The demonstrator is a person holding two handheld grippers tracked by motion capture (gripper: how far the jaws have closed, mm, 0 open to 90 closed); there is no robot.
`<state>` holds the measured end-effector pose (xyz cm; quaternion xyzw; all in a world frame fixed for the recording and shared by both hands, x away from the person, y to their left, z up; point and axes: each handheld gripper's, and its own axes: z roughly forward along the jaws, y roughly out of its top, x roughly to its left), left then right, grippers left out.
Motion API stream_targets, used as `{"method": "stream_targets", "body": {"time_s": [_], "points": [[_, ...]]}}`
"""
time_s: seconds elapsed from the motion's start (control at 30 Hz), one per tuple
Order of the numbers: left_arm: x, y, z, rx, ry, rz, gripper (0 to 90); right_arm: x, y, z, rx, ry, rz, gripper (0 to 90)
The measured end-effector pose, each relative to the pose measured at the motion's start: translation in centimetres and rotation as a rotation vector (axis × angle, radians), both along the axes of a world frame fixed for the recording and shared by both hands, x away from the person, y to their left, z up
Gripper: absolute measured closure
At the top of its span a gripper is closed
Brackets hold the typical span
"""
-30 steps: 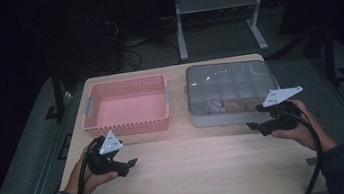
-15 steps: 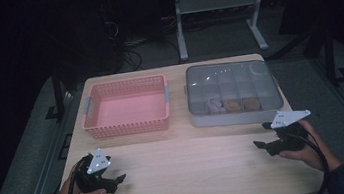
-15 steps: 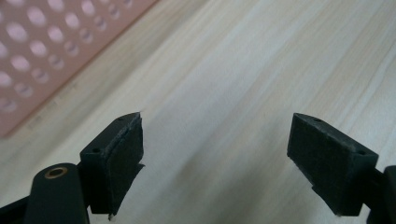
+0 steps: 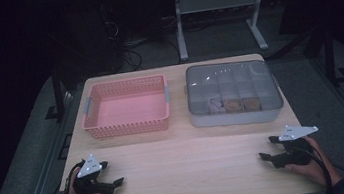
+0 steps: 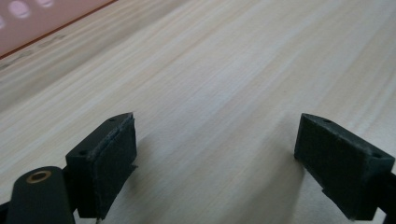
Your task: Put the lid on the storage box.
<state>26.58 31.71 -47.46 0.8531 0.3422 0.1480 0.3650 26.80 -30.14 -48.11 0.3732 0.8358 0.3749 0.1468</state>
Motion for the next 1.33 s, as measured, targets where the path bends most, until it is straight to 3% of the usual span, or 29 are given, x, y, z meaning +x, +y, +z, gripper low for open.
{"method": "stream_targets", "body": {"time_s": [0.17,1.33], "points": [[-0.01,-0.01,-0.02,-0.002,0.001,0.004,11.8,0.17,-0.02,-0.05,-0.004,0.006,-0.014,19.3],[0.03,0.04,-0.01,0.002,0.001,0.004,11.9,0.22,0.05,-0.07,-0.008,0.006,-0.023,17.2]]}}
